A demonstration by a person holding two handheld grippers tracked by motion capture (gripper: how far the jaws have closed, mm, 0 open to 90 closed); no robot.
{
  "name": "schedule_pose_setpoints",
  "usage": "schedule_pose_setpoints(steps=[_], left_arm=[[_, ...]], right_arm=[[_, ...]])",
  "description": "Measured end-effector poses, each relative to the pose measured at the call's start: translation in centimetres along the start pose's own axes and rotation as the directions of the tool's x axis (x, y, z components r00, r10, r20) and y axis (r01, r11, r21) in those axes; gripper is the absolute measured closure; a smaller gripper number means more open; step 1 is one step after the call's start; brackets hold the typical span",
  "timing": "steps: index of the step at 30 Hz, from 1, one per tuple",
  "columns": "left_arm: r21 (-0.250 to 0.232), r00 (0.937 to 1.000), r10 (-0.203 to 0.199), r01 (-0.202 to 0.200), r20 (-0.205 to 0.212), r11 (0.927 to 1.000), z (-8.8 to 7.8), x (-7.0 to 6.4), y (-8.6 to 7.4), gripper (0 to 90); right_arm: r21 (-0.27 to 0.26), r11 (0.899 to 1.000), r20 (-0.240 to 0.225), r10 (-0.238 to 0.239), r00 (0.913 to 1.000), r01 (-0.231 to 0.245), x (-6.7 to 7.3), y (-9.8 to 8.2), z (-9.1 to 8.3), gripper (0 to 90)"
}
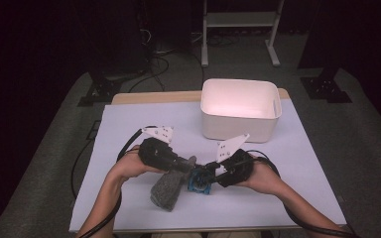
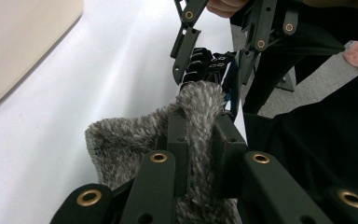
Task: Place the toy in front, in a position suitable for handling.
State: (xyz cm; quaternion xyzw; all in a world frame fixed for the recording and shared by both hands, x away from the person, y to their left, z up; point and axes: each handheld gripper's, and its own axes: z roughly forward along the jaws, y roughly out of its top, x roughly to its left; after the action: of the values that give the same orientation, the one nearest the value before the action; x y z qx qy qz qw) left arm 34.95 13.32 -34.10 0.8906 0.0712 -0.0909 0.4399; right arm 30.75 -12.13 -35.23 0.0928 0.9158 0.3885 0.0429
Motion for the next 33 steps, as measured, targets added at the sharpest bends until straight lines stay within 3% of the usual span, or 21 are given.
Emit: schedule_pose_setpoints(steps=[5, 9, 11, 15, 19, 20, 22, 26, 28, 33], left_arm=[[0.002, 0.9998, 0.014, -0.014, 0.011, 0.9999, 0.6, -0.1, 0.4, 79.9], [0.012, 0.9997, 0.018, -0.019, 0.014, 0.9998, 1.2, -0.2, 0.5, 79.9], [0.041, 0.9998, 0.017, -0.018, 0.011, 0.999, 1.7, 0.0, 0.4, 79.9], [0.024, 0.9995, 0.007, -0.008, 0.032, 0.9997, 2.8, 0.2, 0.2, 79.9], [0.044, 0.9998, 0.009, -0.01, 0.019, 0.999, 3.7, 0.3, 0.6, 79.9], [0.065, 0.9999, 0.013, -0.013, 0.009, 0.9978, 4.0, 0.3, 0.7, 79.9], [0.158, 0.9995, 0.024, -0.021, -0.019, 0.9872, 5.2, 0.3, 0.6, 79.5], [0.148, 0.9998, 0.017, -0.018, 0.003, 0.9888, 6.4, 0.5, 0.7, 79.7], [0.149, 0.9997, 0.021, -0.023, 0.014, 0.9886, 6.9, 0.5, 1.0, 79.7], [0.183, 0.9985, 0.05, -0.054, 0.022, 0.9816, 8.2, 0.2, 2.3, 79.5]], right_arm=[[0.046, 0.999, -0.017, -0.026, 0.9995, 0.027, 0.4, 0.3, 0.3, 55.9], [0.058, 0.997, -0.019, -0.042, 0.9989, 0.043, 0.5, 0.0, 0.1, 56.2], [0.06, 0.997, -0.018, -0.044, 0.9989, 0.045, 0.4, -0.3, -0.1, 56.2], [0.054, 0.997, -0.016, -0.046, 0.9988, 0.047, 0.4, -1.2, -0.5, 56.2], [0.028, 1.0, -0.017, -0.009, 0.9998, 0.01, 0.2, -2.4, -0.9, 56.1], [0.02, 1.0, -0.016, -0.002, 0.9999, 0.002, 0.1, -2.8, -1.1, 56.1], [0.01, 1.0, 0.001, 0.017, 0.9999, -0.017, 0.0, -3.6, -1.3, 56.8], [-0.046, 0.997, 0.0, 0.056, 0.9984, -0.056, -0.2, -6.6, -2.0, 57.3], [-0.054, 0.996, 0.001, 0.064, 0.9979, -0.064, -0.1, -7.2, -2.1, 57.4], [-0.082, 0.994, -0.014, 0.066, 0.9977, -0.067, -0.1, -9.7, -2.4, 58.2]])
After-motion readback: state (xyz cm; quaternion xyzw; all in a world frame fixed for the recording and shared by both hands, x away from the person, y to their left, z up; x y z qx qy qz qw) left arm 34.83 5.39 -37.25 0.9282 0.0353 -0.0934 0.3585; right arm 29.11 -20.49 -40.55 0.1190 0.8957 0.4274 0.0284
